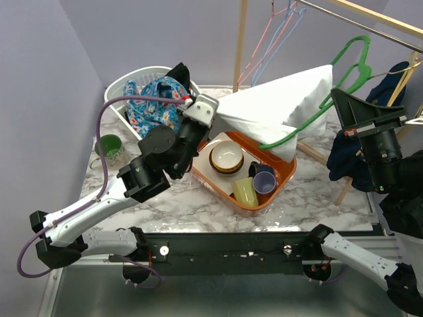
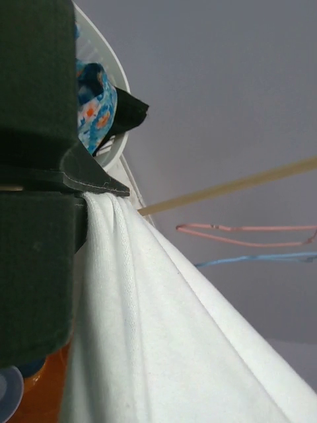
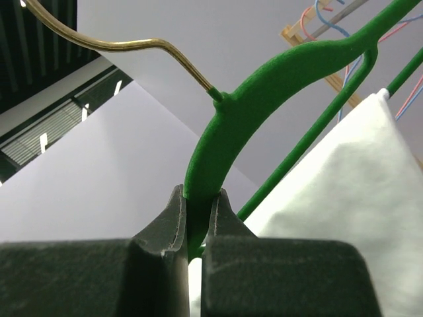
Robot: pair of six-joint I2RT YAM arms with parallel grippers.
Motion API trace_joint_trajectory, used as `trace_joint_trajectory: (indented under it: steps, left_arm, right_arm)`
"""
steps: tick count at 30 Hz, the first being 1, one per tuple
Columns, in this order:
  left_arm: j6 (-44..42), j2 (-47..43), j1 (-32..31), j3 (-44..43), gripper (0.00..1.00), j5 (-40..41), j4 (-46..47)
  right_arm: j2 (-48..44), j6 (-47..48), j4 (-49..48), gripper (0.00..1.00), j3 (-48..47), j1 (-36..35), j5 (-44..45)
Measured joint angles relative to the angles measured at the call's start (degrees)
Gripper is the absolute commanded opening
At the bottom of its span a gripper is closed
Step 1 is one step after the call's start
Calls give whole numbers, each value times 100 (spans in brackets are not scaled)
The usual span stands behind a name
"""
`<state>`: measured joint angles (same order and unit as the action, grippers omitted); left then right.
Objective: Remove the skirt from the hanger
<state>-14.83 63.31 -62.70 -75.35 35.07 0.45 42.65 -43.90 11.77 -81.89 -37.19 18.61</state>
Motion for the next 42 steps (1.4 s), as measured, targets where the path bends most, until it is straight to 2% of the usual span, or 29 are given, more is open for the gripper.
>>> trace_joint_trajectory:
  steps: [6, 12, 21, 31, 37, 42]
  left_arm:
    - [153, 304, 713, -662, 0, 168, -424]
    - [372, 761, 1499, -1687, 0, 446, -935]
    - [323, 1495, 2063, -3086, 0, 590, -968]
    - [160, 2546, 3281, -3829, 0, 623, -501]
    - [498, 3320, 4015, -4105, 0, 411, -691]
    - [887, 3589, 4583, -4083, 0, 221, -872]
  right_arm:
    - [-157, 31, 2, 1, 0, 0, 26]
    - [-393, 90, -44, 1, 24, 2, 140]
    - [-667, 149, -205, 1, 157, 2, 136]
    - [-699, 181, -114, 1, 577, 2, -22]
    - [-758, 197, -92, 1, 726, 2, -24]
    - [-782, 203, -94, 1, 739, 2, -26]
